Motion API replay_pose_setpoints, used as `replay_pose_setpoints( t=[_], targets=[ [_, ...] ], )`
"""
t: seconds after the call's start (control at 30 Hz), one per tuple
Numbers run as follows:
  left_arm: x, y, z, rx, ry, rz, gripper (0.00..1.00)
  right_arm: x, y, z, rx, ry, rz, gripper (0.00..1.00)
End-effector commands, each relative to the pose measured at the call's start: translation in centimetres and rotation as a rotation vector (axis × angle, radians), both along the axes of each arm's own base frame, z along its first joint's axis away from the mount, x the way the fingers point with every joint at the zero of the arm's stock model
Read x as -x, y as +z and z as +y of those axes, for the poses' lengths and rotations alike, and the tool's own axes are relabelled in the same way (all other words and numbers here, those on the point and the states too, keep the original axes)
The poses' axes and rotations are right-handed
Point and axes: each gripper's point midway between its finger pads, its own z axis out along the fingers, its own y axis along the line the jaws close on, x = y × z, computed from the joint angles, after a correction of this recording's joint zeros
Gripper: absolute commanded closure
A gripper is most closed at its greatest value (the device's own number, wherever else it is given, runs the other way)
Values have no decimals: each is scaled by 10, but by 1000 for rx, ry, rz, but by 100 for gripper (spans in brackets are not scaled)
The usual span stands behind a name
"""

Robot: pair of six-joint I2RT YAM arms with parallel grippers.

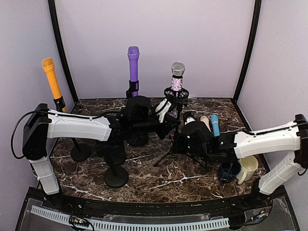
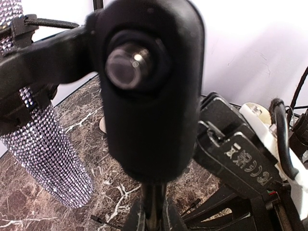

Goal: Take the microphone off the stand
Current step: Unscrew the knob on the stand of the microphone stand.

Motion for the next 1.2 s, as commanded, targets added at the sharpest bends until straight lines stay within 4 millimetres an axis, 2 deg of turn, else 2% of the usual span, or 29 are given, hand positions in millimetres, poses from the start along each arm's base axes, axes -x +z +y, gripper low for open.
replay_pose_setpoints(
  t=[0.0, 0.07, 0.13, 0.17, 0.2, 0.27, 0.43, 0.53, 0.63, 0.8, 1.17],
  targets=[
    [7, -5, -6, -13, -14, 27, 100, -3, -6, -15, 79, -64, -11, 100],
    [7, -5, -6, -13, -12, 26, 100, 0, -1, -12, 33, -45, -11, 99],
    [7, -4, -5, -13, -14, 25, 100, 4, 6, -9, -23, -9, -15, 78],
    [8, -4, -6, -13, -18, 24, 100, 8, 10, -7, -60, 20, -14, 60],
    [8, -4, -6, -12, -22, 23, 100, 9, 13, -8, -91, 30, -14, 47],
    [9, -3, -6, -11, -28, 21, 100, 13, 17, -10, -161, 65, 0, 29],
    [11, -7, -6, -21, -39, 18, 100, 19, 21, -16, -333, 174, 31, 13],
    [12, -12, -5, -33, -45, 11, 100, 19, 17, -25, -410, 195, 65, 9],
    [13, -18, -3, -50, -47, 10, 100, 16, 12, -34, -505, 205, 107, 10],
    [14, -25, -1, -70, -49, 11, 100, 22, 18, -22, -586, 299, 140, 14],
    [14, -25, -1, -68, -47, 9, 100, 13, 15, 3, -658, 328, 199, 39]
  ],
)
